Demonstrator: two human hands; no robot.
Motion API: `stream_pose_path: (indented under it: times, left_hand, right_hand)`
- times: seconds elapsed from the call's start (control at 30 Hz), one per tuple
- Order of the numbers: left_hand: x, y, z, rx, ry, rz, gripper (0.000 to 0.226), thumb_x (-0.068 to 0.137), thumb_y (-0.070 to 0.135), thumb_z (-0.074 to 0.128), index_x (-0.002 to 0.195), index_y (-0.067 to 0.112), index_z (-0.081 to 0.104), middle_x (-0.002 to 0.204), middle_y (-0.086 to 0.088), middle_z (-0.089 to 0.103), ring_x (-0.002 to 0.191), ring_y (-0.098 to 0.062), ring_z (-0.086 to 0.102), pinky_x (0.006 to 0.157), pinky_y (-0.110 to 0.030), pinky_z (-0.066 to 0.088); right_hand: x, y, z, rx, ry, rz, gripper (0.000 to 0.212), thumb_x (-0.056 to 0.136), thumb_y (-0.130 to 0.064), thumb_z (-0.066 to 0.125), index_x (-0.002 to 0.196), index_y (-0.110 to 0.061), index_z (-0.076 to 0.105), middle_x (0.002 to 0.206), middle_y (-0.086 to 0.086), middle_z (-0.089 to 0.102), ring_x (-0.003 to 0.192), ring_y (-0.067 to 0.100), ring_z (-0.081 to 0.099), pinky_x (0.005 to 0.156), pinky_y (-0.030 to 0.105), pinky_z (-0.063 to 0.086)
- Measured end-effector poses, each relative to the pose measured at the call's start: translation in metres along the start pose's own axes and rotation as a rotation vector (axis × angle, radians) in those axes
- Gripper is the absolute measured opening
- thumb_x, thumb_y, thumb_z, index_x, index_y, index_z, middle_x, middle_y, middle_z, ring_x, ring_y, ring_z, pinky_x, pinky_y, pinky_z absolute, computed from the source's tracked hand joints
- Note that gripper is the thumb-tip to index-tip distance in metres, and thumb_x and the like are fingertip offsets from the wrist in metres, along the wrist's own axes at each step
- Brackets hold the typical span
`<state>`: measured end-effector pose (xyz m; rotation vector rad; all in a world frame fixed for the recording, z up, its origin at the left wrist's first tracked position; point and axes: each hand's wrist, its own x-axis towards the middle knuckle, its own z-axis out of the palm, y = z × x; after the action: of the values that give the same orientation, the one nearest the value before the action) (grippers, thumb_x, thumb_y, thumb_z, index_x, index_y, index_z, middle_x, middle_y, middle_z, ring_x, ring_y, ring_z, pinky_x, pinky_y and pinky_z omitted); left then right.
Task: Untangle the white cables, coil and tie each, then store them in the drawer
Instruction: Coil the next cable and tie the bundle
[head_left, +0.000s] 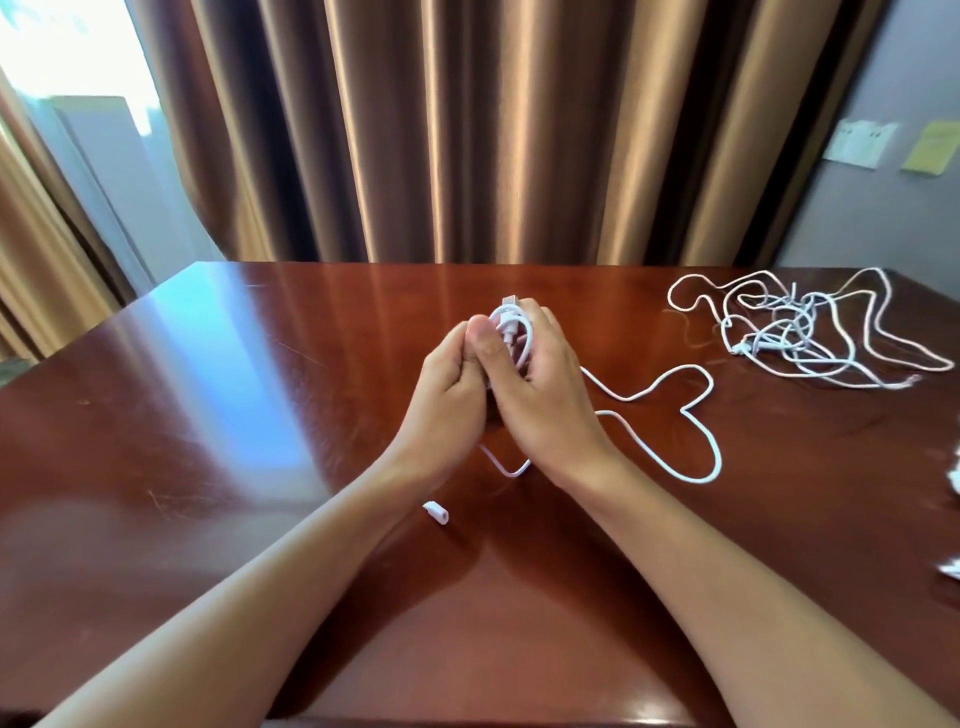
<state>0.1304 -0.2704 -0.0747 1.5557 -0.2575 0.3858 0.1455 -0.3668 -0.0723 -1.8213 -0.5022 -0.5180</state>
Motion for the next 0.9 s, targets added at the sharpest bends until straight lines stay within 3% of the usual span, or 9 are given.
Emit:
stream_pose_path:
  times: [0.13,0.27,0.33,0.47,0.57,0.63,0.7,0.77,0.9]
  left_hand:
    - [0.004,-0.002,-0.005,0.074,-0.060,0.049,0.030,0.108,0.012,0.038,0.092,0.002,0.063,0.073,0.007,0.064,0.065,0.001,0.056,0.061,-0.017,0.045]
    - [0.006,-0.009,-0.013,0.322,-0.171,0.204,0.027,0.103,0.013,0.051,0.088,0.023,0.071,0.086,0.008,0.064,0.078,0.001,0.058,0.075,-0.016,0.044]
    - [0.006,-0.017,-0.019,0.569,-0.191,0.364,0.024,0.100,0.021,0.054,0.085,0.028,0.072,0.089,0.003,0.055,0.083,-0.008,0.054,0.075,-0.024,0.044]
    - [0.008,-0.021,-0.026,0.824,-0.196,0.483,0.029,0.098,0.032,0.051,0.082,0.020,0.072,0.090,0.004,0.050,0.085,-0.015,0.049,0.076,-0.046,0.044]
    - [0.008,-0.009,-0.027,0.800,-0.091,0.562,0.019,0.094,0.021,0.058,0.080,0.015,0.069,0.088,0.005,0.056,0.082,-0.012,0.053,0.079,-0.040,0.043]
    - [0.007,-0.003,-0.027,0.670,-0.076,0.578,0.005,0.095,0.013,0.061,0.090,0.010,0.061,0.092,0.002,0.054,0.084,-0.010,0.053,0.079,-0.031,0.044]
    - [0.006,0.000,-0.025,0.641,-0.149,0.587,0.013,0.098,0.017,0.058,0.105,0.007,0.056,0.103,-0.004,0.050,0.092,-0.011,0.051,0.084,-0.022,0.043]
    - [0.006,-0.002,-0.025,0.675,-0.253,0.585,0.023,0.102,0.025,0.051,0.113,0.005,0.056,0.107,-0.006,0.048,0.095,-0.014,0.051,0.086,-0.020,0.042]
    - [0.013,-0.005,-0.031,0.706,-0.263,0.625,0.015,0.104,0.011,0.050,0.105,0.001,0.061,0.097,-0.005,0.053,0.083,-0.016,0.052,0.076,-0.020,0.042]
  right_hand:
    - [0.004,0.002,-0.004,-0.015,0.058,0.002,0.016,0.103,-0.032,0.055,0.091,-0.022,0.056,0.090,-0.009,0.054,0.086,0.004,0.058,0.076,0.006,0.038]
    - [0.009,0.006,-0.010,-0.023,0.098,0.026,0.031,0.106,-0.028,0.050,0.075,-0.021,0.046,0.071,-0.008,0.052,0.067,0.010,0.052,0.068,0.026,0.042]
    - [0.012,0.009,-0.017,-0.081,0.039,0.040,0.035,0.106,-0.031,0.050,0.074,-0.015,0.048,0.065,-0.004,0.056,0.062,0.017,0.056,0.062,0.034,0.046]
    - [0.012,0.010,-0.022,-0.213,-0.093,-0.025,0.027,0.106,-0.032,0.048,0.086,-0.016,0.055,0.074,-0.003,0.066,0.071,0.013,0.060,0.062,0.021,0.042]
    - [0.013,0.008,-0.023,-0.197,-0.138,-0.010,0.028,0.106,-0.028,0.049,0.082,-0.016,0.052,0.063,-0.006,0.060,0.059,0.010,0.057,0.054,0.020,0.038]
    - [0.012,0.009,-0.023,-0.124,-0.220,0.044,0.032,0.103,-0.022,0.055,0.072,-0.014,0.050,0.051,-0.009,0.052,0.046,0.007,0.046,0.050,0.020,0.036]
    - [0.011,0.008,-0.024,-0.130,-0.313,0.069,0.038,0.095,-0.019,0.066,0.062,-0.011,0.050,0.050,-0.010,0.044,0.051,0.006,0.035,0.049,0.023,0.032]
    - [0.010,0.005,-0.025,-0.232,-0.384,0.058,0.039,0.088,-0.016,0.068,0.054,-0.017,0.050,0.048,-0.013,0.047,0.053,0.003,0.038,0.049,0.017,0.031]
    - [0.010,0.007,-0.027,-0.209,-0.391,0.136,0.037,0.075,-0.017,0.075,0.049,-0.021,0.050,0.048,-0.011,0.044,0.058,0.003,0.039,0.050,0.024,0.034]
